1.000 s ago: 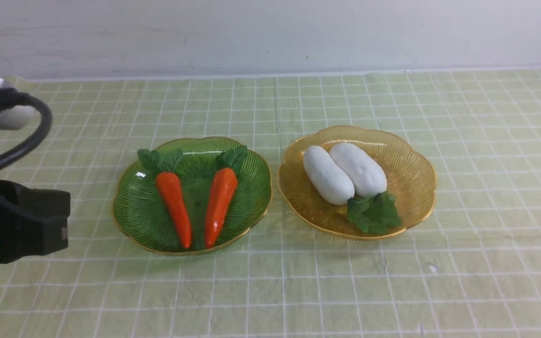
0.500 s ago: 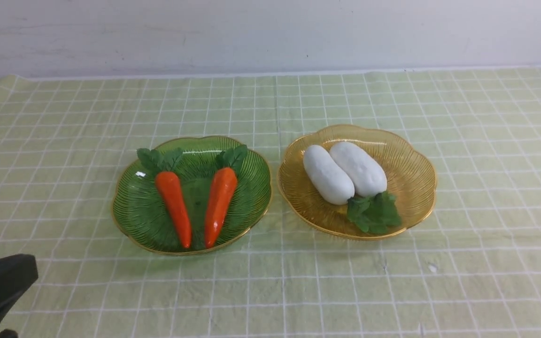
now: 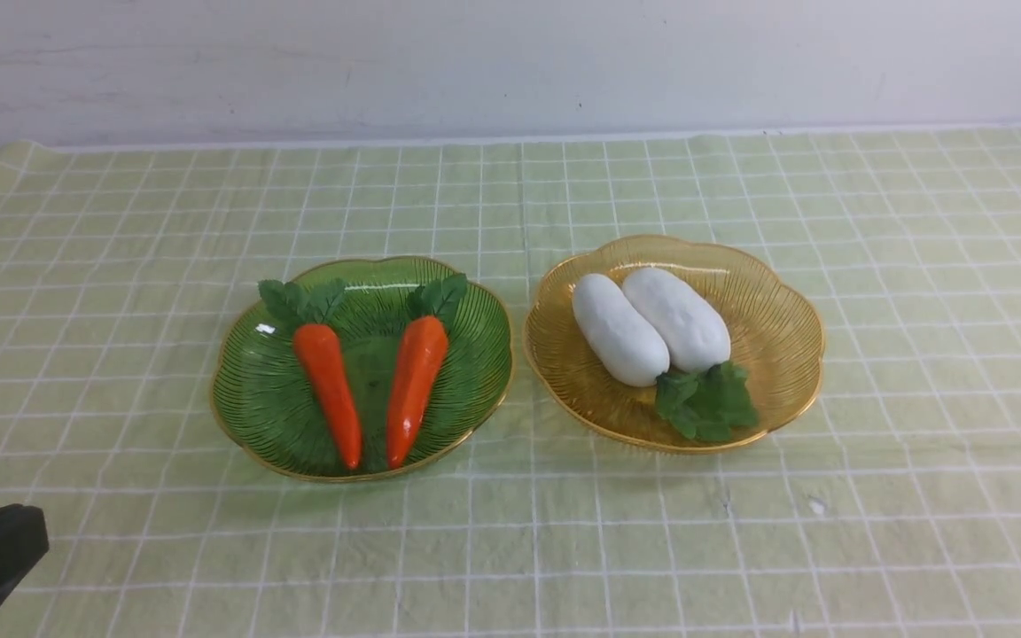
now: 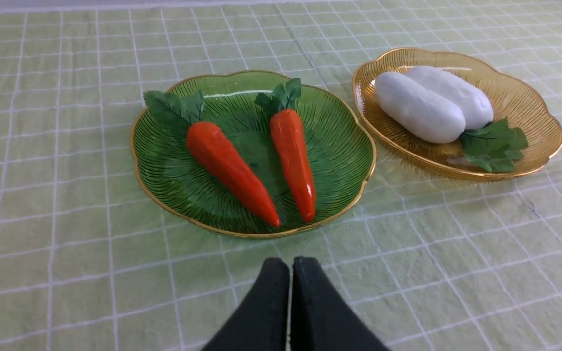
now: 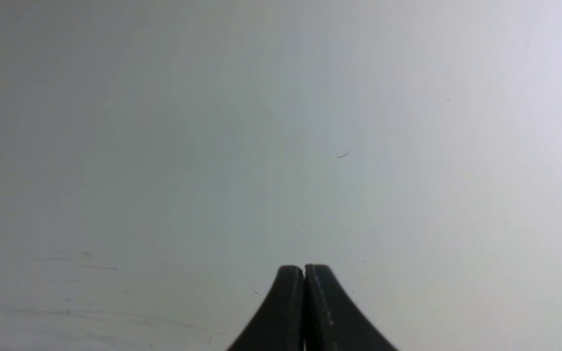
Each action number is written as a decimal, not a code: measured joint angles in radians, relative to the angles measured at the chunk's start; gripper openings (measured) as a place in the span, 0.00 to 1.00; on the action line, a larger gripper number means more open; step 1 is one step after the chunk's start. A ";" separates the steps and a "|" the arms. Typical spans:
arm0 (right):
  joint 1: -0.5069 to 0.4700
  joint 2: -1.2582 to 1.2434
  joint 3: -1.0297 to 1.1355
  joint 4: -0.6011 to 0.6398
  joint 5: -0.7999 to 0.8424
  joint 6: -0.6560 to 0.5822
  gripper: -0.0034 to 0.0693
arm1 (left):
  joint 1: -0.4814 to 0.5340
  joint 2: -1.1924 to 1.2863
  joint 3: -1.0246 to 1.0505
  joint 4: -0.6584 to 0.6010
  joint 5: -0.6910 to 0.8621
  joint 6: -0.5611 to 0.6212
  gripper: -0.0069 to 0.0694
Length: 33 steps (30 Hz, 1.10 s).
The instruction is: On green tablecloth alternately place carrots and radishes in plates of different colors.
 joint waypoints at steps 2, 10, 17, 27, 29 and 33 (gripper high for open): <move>0.000 0.000 0.000 0.000 0.000 0.000 0.03 | 0.000 -0.004 0.007 0.023 -0.010 0.015 0.08; 0.000 0.000 0.000 0.000 0.000 0.000 0.03 | 0.187 -0.191 0.243 0.054 -0.204 0.046 0.08; 0.000 0.000 0.000 0.000 0.000 0.000 0.03 | 0.256 -0.345 0.496 0.060 -0.259 0.047 0.08; 0.000 0.000 0.000 0.000 0.012 0.003 0.03 | 0.258 -0.351 0.517 0.060 -0.240 0.047 0.08; 0.000 0.000 0.000 0.000 0.013 0.010 0.03 | 0.258 -0.351 0.517 0.060 -0.240 0.047 0.08; 0.000 0.000 0.000 0.000 0.015 0.015 0.03 | 0.258 -0.351 0.517 0.060 -0.240 0.047 0.08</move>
